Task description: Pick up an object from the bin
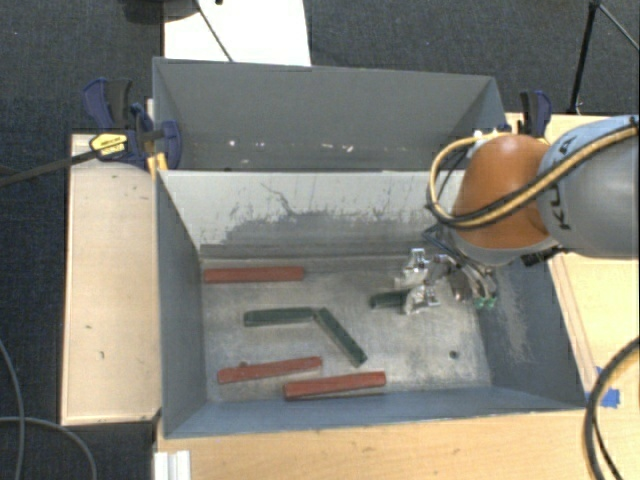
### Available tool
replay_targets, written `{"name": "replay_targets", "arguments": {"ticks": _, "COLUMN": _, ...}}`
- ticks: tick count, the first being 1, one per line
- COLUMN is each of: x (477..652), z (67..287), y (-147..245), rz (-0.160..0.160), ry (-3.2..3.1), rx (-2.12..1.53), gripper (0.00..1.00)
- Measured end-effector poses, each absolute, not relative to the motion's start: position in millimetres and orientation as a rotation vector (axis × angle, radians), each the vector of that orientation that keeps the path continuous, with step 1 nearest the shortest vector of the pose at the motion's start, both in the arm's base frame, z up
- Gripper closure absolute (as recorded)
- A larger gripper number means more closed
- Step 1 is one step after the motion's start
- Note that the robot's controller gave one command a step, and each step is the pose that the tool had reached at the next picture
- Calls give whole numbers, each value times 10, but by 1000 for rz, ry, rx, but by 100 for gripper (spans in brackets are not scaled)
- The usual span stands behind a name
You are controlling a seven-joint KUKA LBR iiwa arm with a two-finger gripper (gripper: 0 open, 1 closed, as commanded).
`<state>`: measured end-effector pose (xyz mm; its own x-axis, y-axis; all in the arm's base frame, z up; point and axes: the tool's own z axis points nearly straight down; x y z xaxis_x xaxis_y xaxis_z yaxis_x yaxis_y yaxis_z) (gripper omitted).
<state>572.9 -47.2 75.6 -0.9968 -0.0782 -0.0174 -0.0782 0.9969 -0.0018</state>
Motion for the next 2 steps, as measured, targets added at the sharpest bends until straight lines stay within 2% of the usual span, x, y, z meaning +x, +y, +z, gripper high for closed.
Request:
{"name": "replay_targets", "arguments": {"ticks": 1, "x": 5729, "z": 756, "y": -472, "rz": -2, "ry": 3122, "rx": -122, "gripper": 100}}
{"name": "replay_targets", "arguments": {"ticks": 2, "x": 5767, "z": 2015, "y": -472, "rz": 1, "ry": 3131, "rx": -220, "gripper": 100}}
